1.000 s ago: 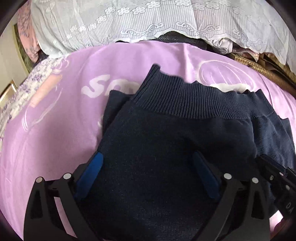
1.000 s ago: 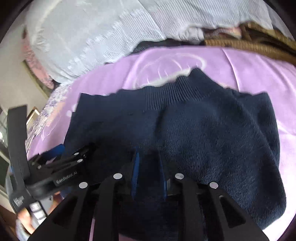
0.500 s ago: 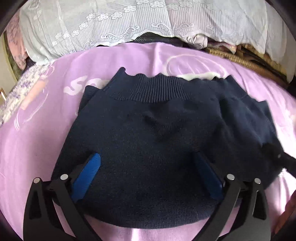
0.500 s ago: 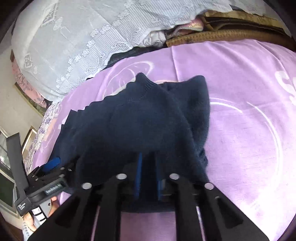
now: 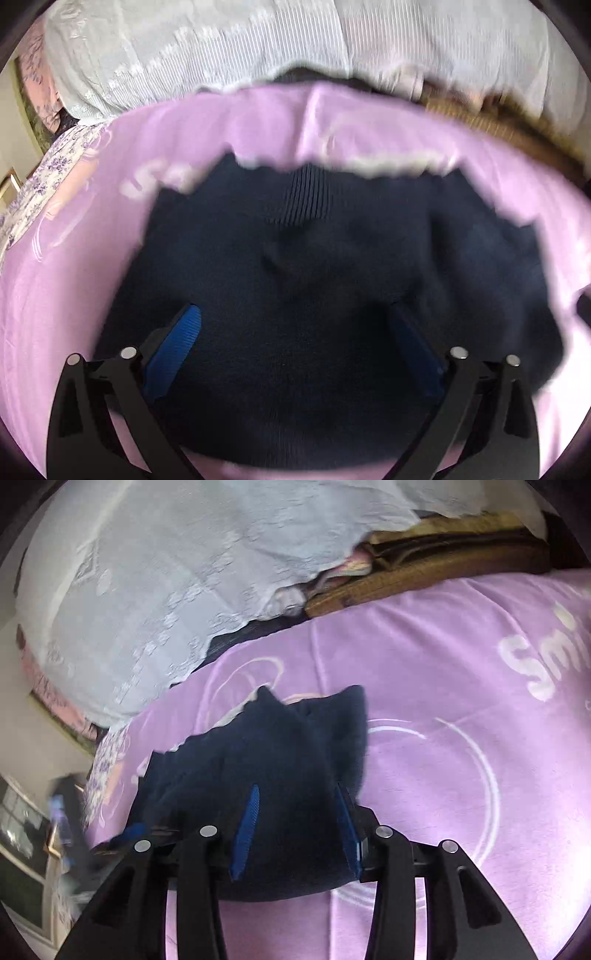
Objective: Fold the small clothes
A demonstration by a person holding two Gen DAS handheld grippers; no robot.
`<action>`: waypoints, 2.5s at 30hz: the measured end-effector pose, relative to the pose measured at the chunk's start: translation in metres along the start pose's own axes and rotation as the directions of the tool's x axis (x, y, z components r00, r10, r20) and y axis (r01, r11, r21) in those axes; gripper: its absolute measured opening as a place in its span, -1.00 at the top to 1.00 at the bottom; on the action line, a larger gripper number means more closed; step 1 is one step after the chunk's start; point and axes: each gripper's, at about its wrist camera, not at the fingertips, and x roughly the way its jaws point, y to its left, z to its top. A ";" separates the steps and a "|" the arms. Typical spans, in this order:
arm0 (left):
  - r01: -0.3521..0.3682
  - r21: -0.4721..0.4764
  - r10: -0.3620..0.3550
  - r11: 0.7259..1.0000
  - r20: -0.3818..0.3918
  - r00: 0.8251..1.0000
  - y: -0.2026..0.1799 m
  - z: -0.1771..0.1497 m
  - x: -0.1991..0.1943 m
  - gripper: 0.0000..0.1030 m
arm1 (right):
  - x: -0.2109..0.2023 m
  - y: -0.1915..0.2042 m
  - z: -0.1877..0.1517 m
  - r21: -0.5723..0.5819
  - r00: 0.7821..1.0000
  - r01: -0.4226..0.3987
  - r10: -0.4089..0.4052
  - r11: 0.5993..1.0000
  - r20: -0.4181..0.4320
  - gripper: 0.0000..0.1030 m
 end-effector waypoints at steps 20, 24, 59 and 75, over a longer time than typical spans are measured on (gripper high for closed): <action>-0.082 0.003 0.081 0.997 0.082 0.993 0.009 -0.007 -0.024 -0.92 | 0.033 0.027 -0.026 -0.114 0.996 0.046 -0.055 0.992 -0.074 0.09; -0.084 0.008 0.083 0.996 0.074 0.994 0.009 -0.008 -0.020 -0.92 | 0.036 0.028 -0.028 -0.130 0.996 0.050 -0.059 0.990 -0.069 0.09; -0.060 0.024 0.053 0.998 0.209 0.976 0.000 -0.009 -0.053 -0.91 | 0.014 0.012 -0.007 -0.070 0.999 0.043 -0.043 0.997 0.004 0.01; -0.073 0.034 0.065 0.997 0.180 0.982 -0.002 -0.011 -0.045 -0.91 | 0.028 -0.026 -0.004 0.078 0.998 0.016 -0.010 0.997 -0.066 -0.39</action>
